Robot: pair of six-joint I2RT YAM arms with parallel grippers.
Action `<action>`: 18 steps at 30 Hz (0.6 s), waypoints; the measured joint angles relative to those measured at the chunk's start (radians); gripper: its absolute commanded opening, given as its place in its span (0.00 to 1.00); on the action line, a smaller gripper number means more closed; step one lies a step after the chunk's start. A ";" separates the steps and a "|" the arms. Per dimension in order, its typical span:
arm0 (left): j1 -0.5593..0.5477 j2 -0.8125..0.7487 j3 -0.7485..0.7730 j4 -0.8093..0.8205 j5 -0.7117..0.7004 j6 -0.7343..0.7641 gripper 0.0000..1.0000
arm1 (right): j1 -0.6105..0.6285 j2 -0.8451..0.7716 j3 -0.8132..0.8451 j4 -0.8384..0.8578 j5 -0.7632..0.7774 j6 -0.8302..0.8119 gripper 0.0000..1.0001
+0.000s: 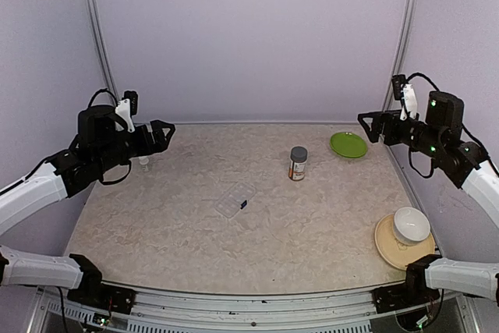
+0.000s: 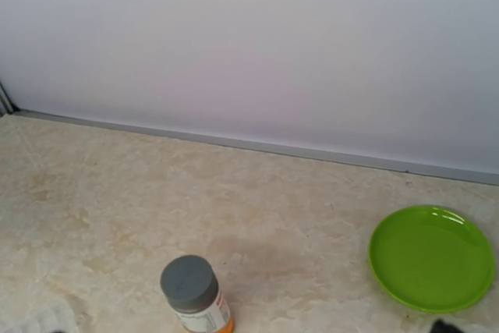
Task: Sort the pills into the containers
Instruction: Pick up the pill container from the center of the board.
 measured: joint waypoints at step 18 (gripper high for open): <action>0.034 -0.011 -0.068 0.142 -0.010 -0.031 0.99 | 0.008 -0.057 -0.001 0.040 -0.014 0.027 1.00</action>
